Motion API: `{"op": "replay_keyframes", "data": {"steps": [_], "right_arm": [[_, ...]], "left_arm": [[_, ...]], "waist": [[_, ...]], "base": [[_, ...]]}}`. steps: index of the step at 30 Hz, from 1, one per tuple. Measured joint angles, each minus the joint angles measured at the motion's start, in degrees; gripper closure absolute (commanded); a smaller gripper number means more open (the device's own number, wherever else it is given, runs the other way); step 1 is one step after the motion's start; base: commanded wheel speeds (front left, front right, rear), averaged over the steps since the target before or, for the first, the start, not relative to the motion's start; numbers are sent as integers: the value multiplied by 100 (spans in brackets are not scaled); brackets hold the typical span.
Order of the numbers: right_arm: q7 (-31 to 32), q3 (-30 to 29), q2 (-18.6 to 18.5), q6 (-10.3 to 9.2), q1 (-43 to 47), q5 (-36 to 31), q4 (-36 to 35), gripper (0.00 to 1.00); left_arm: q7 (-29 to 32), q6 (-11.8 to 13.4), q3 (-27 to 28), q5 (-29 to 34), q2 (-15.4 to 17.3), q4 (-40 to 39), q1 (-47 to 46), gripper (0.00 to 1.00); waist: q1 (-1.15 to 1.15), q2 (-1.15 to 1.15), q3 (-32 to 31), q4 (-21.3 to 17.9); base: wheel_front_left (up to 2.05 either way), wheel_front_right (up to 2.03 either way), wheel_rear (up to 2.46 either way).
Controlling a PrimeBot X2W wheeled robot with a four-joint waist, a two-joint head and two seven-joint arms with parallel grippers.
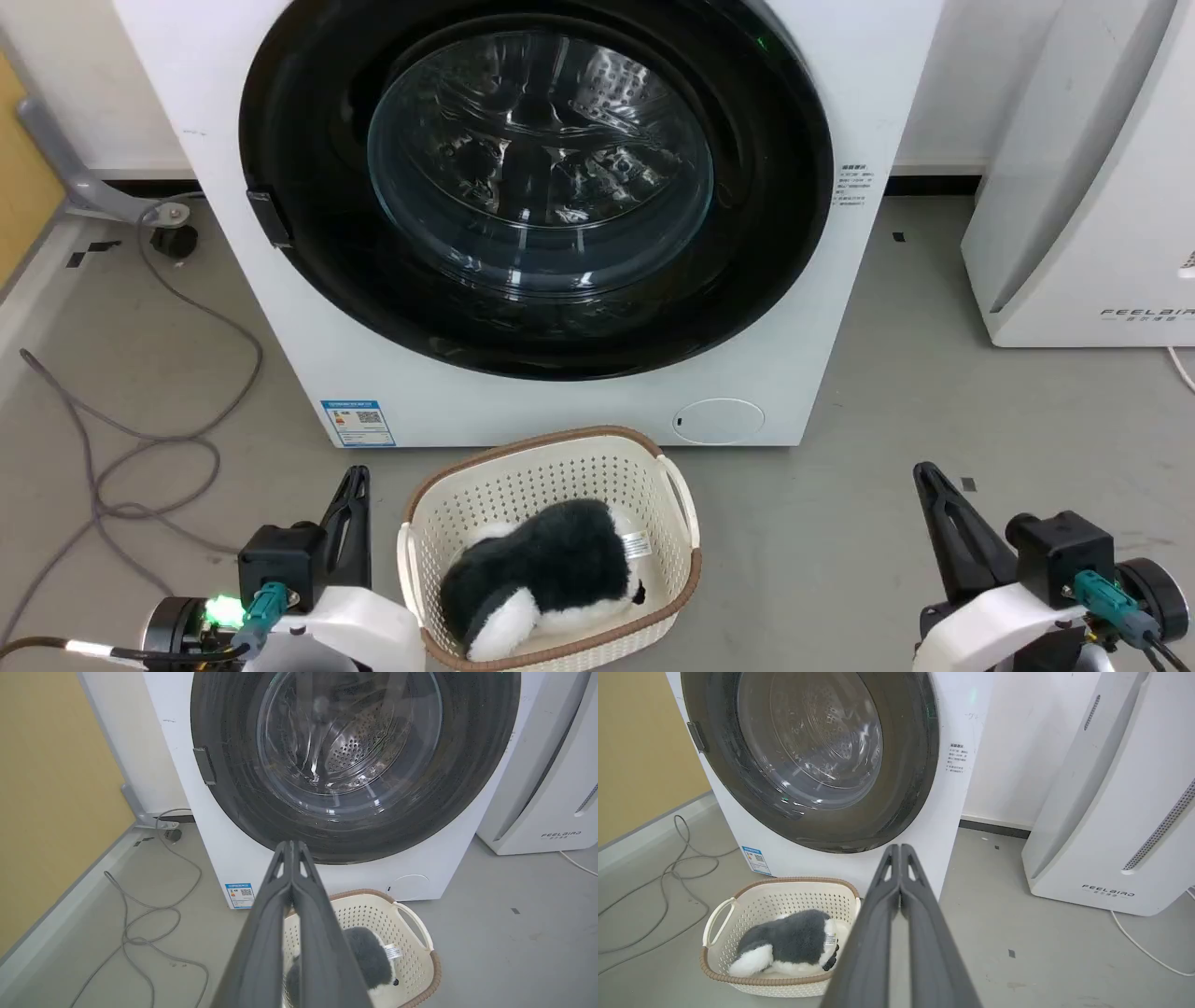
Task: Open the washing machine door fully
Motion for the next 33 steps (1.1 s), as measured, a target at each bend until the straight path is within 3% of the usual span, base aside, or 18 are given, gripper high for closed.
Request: {"op": "replay_keyframes", "data": {"steps": [22,23,24,25,26,33], "right_arm": [[0,0,0,0,0,0,0,100],[0,0,-1,-2,2,1,-1,0],[0,-1,-1,-3,4,2,-1,100],[0,0,-1,-7,4,2,-1,100],[0,1,-1,-9,4,2,-1,0],[-41,-66,-1,-9,4,107,-18,0]], "left_arm": [[0,0,0,0,0,0,0,100],[0,2,-1,-1,0,0,2,0],[0,3,-3,-1,0,0,3,100],[0,5,-2,-1,0,-1,3,100],[-1,9,-2,-1,0,-1,3,0],[-54,41,-56,-9,-1,0,3,0]], "waist": [[0,0,0,0],[0,0,0,0],[0,0,0,0],[0,0,0,0],[0,0,0,0],[0,0,13,-3]], "base": [[0,0,0],[0,0,0],[0,0,0],[0,0,0],[0,0,0],[0,0,0]]}}
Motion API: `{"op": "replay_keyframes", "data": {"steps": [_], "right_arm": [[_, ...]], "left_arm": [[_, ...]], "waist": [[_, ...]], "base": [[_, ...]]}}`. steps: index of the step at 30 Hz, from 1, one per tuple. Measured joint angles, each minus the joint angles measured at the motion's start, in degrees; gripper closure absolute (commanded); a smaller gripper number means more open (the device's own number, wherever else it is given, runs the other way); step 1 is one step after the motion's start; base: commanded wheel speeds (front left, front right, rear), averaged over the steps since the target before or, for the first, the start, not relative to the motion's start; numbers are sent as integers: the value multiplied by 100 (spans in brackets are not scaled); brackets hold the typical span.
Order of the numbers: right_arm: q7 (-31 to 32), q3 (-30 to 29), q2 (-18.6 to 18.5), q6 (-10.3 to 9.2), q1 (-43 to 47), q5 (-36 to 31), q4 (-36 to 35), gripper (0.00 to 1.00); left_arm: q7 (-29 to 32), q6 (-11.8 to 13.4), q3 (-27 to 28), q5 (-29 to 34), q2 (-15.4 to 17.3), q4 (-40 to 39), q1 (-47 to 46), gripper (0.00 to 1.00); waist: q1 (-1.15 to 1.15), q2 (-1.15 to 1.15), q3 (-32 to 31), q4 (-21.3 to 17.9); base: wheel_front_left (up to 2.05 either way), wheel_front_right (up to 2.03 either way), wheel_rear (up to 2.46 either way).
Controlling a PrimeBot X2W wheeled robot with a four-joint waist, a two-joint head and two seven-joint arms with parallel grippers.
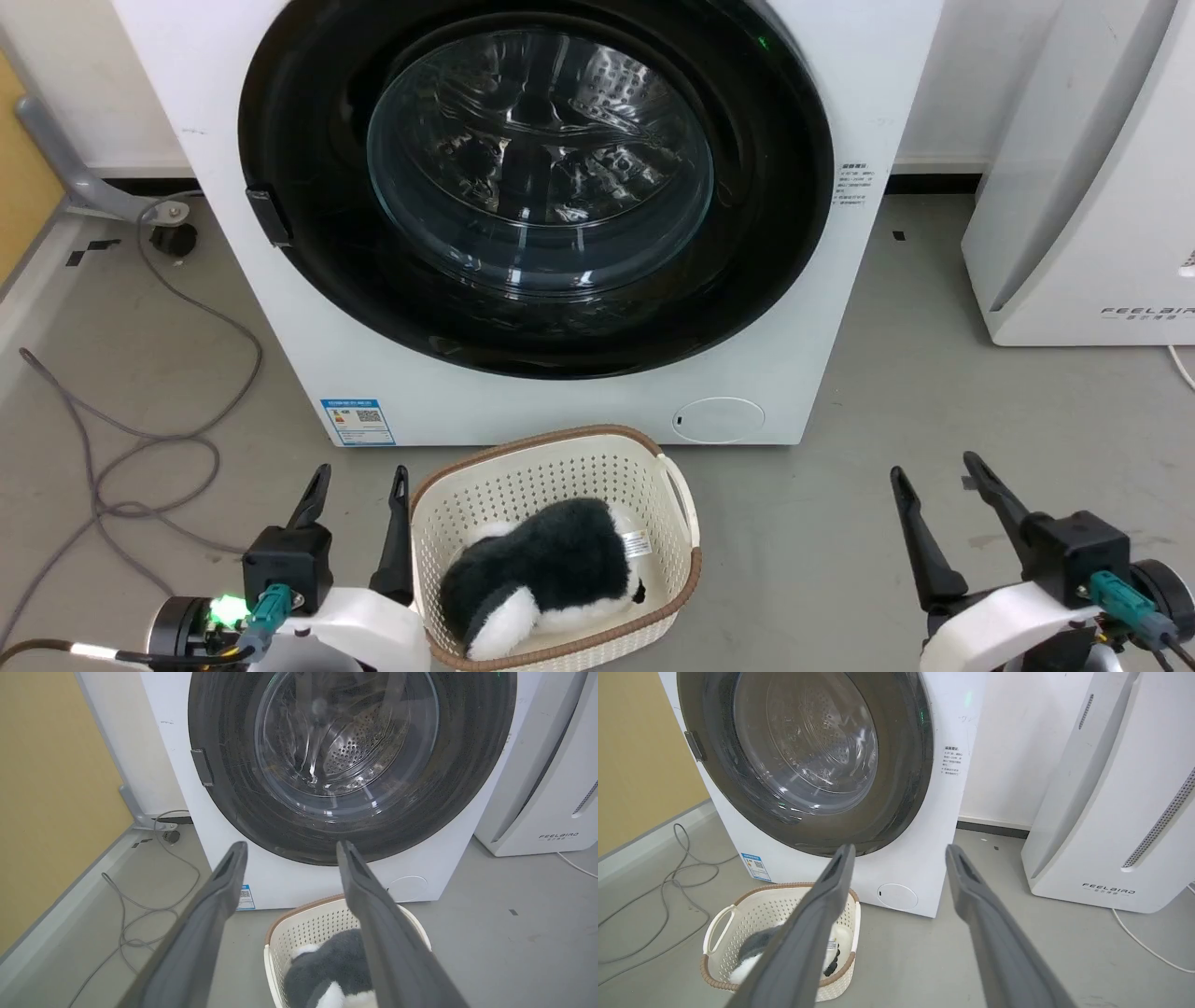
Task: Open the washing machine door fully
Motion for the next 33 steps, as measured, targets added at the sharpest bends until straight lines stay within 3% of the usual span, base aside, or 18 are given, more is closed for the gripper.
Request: {"op": "replay_keyframes", "data": {"steps": [10,11,12,23,33], "right_arm": [[-122,-105,0,0,0,283,-66,0],[-127,-111,0,0,0,316,-73,64],[-133,-114,0,0,0,352,-79,100],[-282,-205,0,0,-8,1150,-81,100],[-382,-299,0,0,-291,2538,246,100]], "left_arm": [[-109,77,-60,-54,0,0,-2,0],[-111,79,-64,-56,0,0,-2,0],[-125,97,-70,-66,0,0,-2,0],[-263,174,-100,-103,0,-2,-59,0],[-366,231,-120,-148,-1,-4,-119,0]], "waist": [[0,0,12,-7],[0,0,13,-7],[0,0,15,-6],[0,0,44,11],[0,0,82,28]], "base": [[0,0,0],[0,0,0],[0,0,0],[0,0,0],[0,0,0]]}}
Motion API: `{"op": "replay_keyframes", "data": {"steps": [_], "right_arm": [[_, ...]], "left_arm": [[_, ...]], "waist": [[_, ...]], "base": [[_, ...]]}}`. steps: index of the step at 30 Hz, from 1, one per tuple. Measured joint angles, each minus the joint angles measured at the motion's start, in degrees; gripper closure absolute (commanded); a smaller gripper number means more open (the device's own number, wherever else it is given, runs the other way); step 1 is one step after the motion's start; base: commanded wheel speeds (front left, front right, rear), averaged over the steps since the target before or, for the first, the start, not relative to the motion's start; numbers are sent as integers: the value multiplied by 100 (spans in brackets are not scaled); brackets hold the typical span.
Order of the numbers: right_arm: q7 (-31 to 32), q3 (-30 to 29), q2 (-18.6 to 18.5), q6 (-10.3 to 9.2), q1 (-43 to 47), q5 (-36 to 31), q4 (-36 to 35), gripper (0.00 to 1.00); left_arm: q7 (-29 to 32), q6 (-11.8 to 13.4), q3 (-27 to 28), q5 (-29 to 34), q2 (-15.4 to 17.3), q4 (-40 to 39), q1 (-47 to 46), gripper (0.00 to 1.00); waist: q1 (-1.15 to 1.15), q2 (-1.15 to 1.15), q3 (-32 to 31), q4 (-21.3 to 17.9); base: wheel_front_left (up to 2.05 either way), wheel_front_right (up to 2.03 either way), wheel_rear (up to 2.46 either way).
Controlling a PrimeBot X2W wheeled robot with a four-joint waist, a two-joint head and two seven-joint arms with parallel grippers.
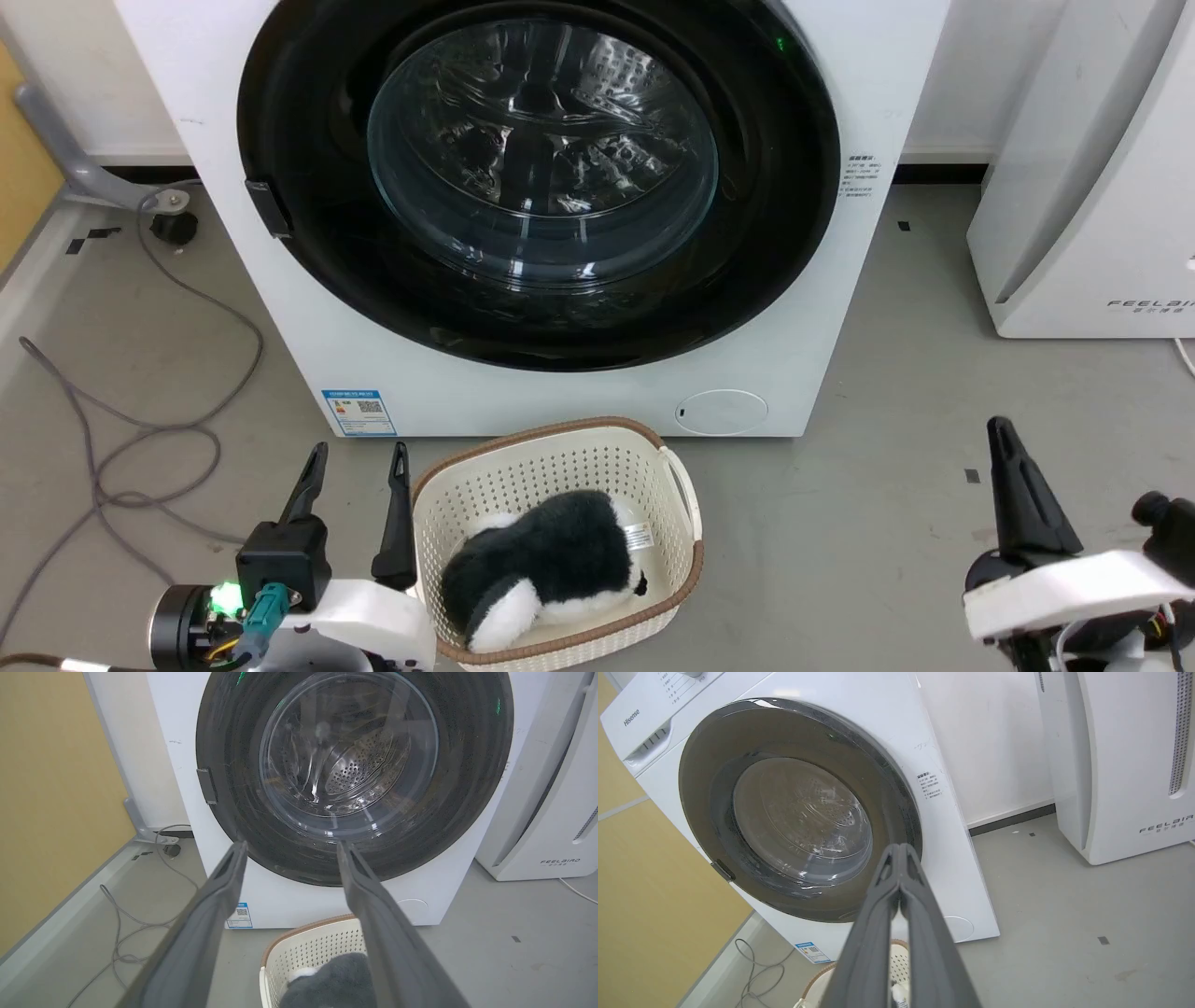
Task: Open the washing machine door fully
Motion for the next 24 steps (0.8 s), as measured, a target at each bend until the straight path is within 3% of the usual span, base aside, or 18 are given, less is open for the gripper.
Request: {"op": "replay_keyframes", "data": {"steps": [8,24], "right_arm": [[-32,-314,-41,0,-413,1022,411,100],[147,-817,-633,0,-1935,2546,1633,100]], "left_arm": [[-102,62,-29,-15,0,-12,-110,0],[-298,103,-78,-56,0,-111,-527,0]], "waist": [[0,0,105,17],[0,0,647,178]], "base": [[0,0,0],[0,0,0]]}}
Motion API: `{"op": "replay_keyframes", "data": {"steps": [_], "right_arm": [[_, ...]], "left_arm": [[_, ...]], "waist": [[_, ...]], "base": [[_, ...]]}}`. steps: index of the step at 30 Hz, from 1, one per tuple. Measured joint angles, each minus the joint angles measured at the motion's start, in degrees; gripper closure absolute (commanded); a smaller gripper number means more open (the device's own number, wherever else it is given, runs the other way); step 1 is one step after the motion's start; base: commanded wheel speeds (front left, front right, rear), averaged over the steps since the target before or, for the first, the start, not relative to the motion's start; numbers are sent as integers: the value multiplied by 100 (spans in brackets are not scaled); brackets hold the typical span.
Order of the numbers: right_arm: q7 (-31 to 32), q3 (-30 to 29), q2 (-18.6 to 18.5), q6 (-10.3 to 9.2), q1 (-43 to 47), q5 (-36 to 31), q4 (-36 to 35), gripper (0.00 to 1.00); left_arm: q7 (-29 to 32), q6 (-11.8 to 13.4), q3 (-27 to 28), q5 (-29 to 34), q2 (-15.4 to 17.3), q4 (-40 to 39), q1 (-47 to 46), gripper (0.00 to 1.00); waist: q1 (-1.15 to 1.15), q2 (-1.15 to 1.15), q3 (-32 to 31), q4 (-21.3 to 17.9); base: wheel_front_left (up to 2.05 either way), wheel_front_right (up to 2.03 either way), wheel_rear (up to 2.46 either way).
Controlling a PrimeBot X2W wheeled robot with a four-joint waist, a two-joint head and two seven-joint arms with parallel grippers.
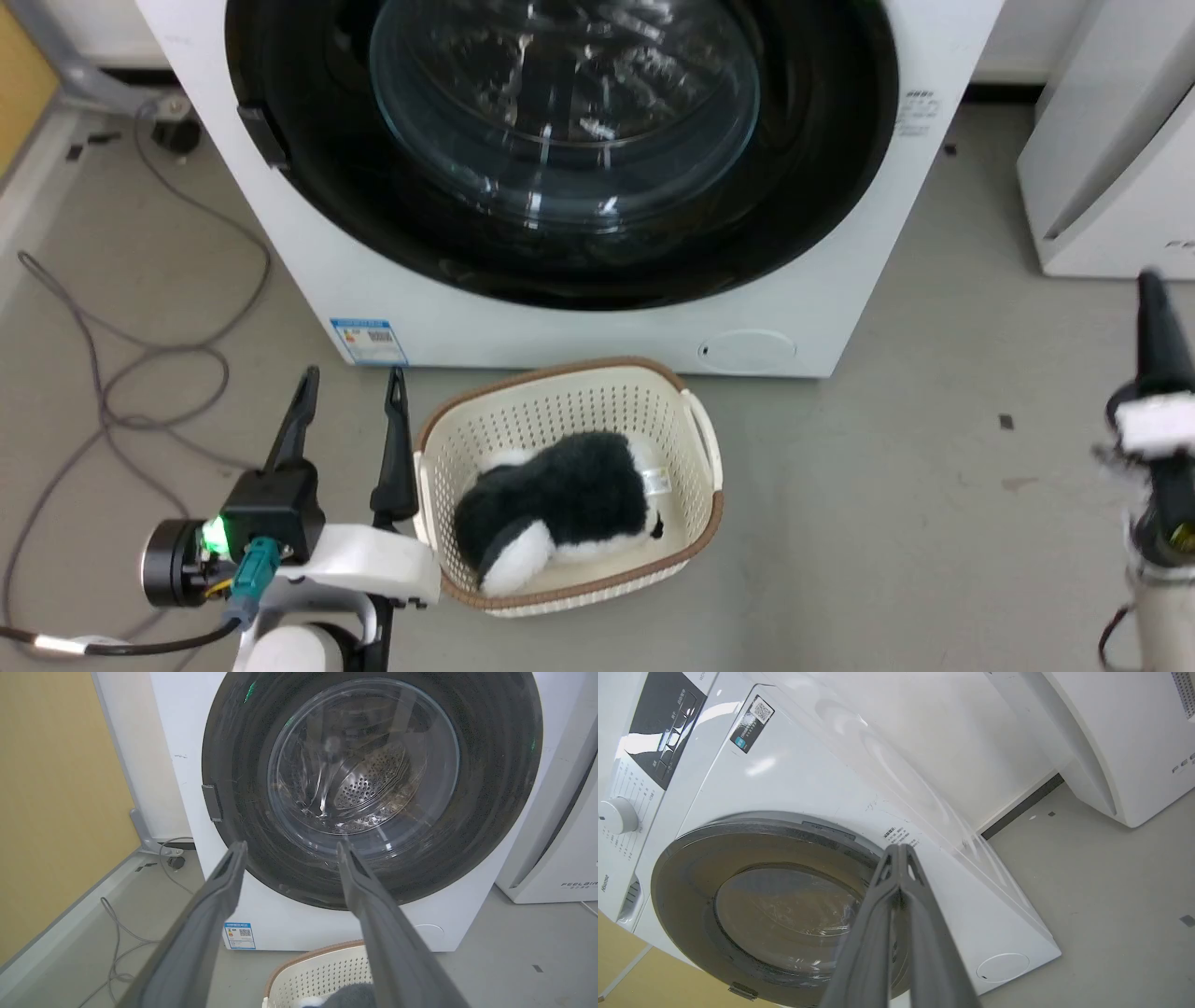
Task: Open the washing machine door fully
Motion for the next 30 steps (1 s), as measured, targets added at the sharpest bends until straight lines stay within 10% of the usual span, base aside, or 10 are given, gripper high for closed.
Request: {"op": "replay_keyframes", "data": {"steps": [30], "right_arm": [[334,858,-779,0,-3585,1294,2173,100]], "left_arm": [[-355,293,-83,-94,-1,-226,-795,0]], "waist": [[0,0,1353,402]], "base": [[0,0,0]]}}
